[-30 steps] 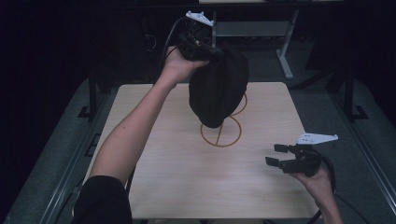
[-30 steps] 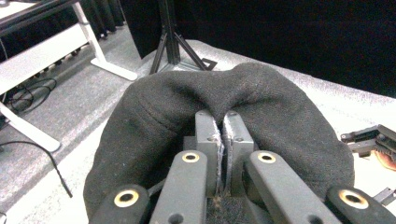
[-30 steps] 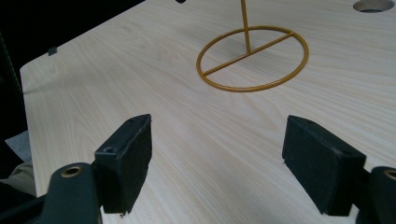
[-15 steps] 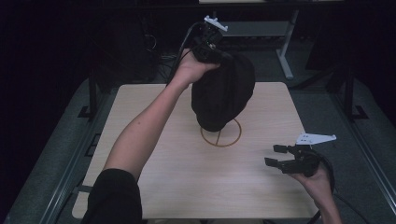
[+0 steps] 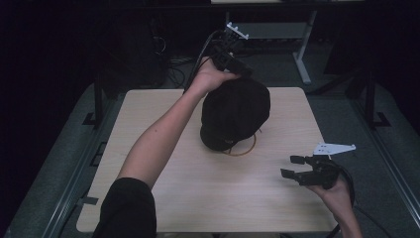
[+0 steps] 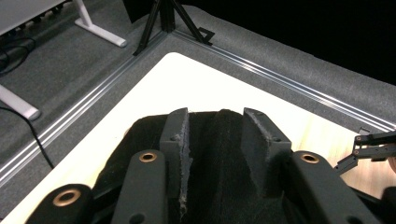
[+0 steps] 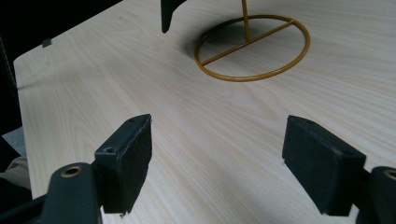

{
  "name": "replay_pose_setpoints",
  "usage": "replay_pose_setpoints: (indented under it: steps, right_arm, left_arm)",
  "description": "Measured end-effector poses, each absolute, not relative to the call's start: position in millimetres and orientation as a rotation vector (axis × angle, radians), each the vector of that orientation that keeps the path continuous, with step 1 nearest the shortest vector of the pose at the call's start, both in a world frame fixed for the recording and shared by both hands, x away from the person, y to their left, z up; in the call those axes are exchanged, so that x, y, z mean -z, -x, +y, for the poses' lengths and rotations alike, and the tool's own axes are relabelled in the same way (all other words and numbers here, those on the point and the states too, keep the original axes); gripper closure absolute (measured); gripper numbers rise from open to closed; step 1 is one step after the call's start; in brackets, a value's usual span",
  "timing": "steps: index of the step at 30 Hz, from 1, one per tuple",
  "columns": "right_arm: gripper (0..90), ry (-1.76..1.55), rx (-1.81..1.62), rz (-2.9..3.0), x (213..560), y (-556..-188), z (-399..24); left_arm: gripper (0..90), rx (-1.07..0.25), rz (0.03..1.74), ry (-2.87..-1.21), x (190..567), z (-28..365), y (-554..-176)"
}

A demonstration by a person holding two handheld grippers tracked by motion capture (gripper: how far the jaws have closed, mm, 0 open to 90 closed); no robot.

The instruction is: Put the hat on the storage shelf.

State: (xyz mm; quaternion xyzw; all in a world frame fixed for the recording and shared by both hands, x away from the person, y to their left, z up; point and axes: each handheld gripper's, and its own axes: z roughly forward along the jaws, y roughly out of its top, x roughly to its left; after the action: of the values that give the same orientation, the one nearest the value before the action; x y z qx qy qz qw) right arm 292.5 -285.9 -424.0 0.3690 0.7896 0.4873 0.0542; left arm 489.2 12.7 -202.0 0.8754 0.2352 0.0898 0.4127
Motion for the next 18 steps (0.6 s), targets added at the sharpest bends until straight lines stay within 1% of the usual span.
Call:
replay_pose_setpoints:
  steps: [6,8,12,18]
  right_arm:
    - [23.5,-1.118,-1.466,2.396,423.6,-291.0,-285.0]
    - [22.1,-1.124,-1.456,2.396,424.0,-291.1,-283.9]
    - [21.8,-1.123,-1.433,2.409,426.3,-290.9,-282.2]
    - [20.8,-1.122,-1.431,2.392,426.7,-290.2,-282.2]
  left_arm:
    - [59.4,-0.24,0.575,-2.199,196.7,18.7,-480.8]
    - [59.2,-0.237,0.568,-2.196,196.1,19.8,-478.6]
    - [58.7,-0.263,0.551,-2.199,192.3,26.6,-469.8]
    - [57.8,-0.275,0.562,-2.172,190.2,38.2,-463.1]
